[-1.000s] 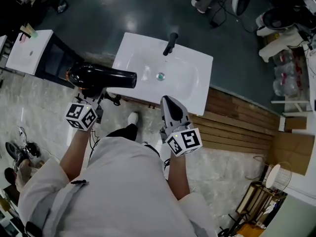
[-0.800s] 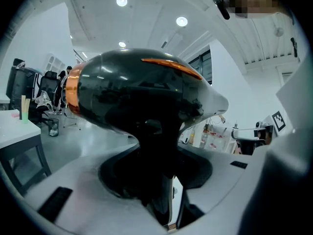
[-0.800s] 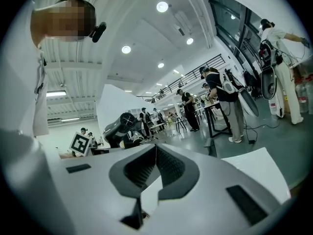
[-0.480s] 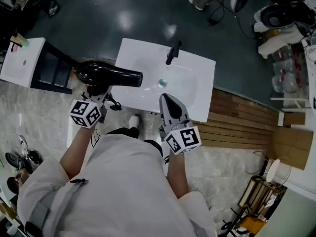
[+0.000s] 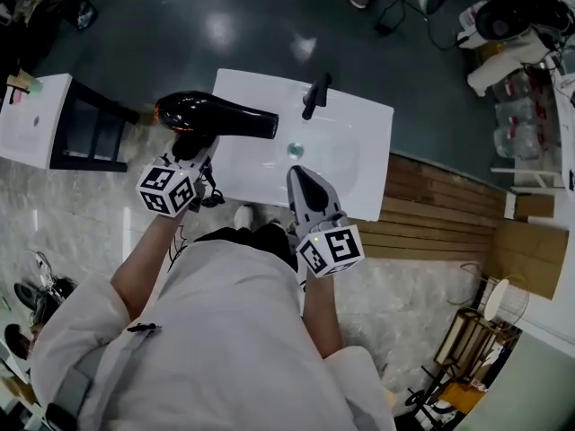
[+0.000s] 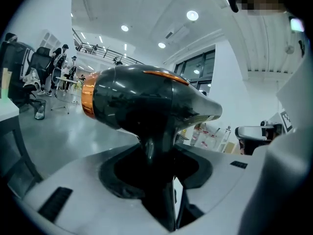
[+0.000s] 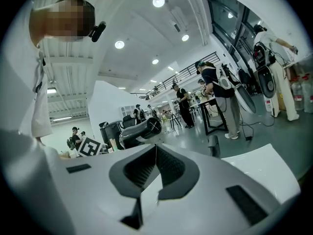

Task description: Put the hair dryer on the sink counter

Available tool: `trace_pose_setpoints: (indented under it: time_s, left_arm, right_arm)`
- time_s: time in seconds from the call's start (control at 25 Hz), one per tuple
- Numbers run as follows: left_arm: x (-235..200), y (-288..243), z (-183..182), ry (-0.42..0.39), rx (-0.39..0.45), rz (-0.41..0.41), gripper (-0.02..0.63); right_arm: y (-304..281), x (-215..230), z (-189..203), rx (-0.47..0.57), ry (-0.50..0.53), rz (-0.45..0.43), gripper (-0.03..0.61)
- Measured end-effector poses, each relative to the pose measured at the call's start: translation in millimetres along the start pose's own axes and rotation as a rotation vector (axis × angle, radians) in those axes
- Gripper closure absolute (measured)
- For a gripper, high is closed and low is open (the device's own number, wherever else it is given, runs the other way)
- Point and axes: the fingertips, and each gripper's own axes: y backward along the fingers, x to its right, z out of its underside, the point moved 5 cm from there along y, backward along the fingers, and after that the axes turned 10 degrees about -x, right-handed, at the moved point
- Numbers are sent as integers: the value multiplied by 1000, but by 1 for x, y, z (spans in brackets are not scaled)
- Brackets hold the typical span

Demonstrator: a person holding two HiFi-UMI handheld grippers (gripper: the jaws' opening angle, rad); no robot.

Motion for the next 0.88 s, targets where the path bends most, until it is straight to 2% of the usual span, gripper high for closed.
trace_pose_setpoints:
  time_s: [0.4, 0.88]
  left_arm:
    - [7, -40, 1, 20, -54, -24, 443]
    - [-7, -98, 23, 123, -173, -109, 443]
  right_arm:
    - [-13, 21, -10, -29, -2, -36, 571]
    - [-38, 70, -5, -97, -20, -129, 571]
